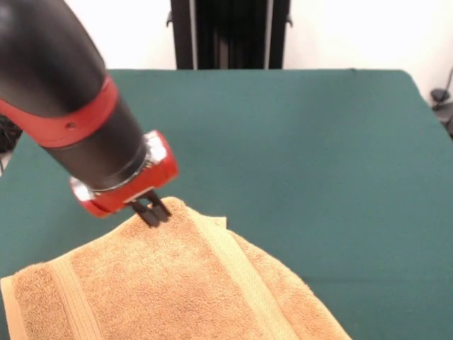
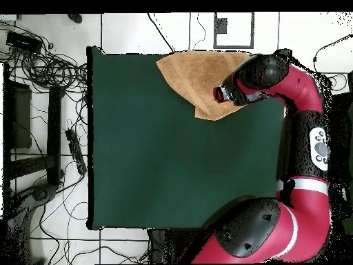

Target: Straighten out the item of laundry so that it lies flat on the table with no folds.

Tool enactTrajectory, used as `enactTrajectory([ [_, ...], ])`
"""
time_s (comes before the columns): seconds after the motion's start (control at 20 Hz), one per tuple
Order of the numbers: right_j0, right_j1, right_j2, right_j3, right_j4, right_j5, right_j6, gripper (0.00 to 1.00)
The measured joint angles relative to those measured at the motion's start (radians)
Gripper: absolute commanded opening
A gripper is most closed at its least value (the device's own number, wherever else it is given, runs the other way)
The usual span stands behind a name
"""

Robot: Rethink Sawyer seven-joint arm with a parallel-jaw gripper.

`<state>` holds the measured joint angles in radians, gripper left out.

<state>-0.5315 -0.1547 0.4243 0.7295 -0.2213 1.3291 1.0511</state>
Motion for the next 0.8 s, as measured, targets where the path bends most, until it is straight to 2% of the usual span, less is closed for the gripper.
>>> enactTrajectory([
  [0.4,0.007,-0.006,-0.018,0.000,-0.094,-0.029,0.000,0.00],
  [0.8,0.029,-0.006,-0.020,0.001,-0.144,-0.081,0.000,0.00],
])
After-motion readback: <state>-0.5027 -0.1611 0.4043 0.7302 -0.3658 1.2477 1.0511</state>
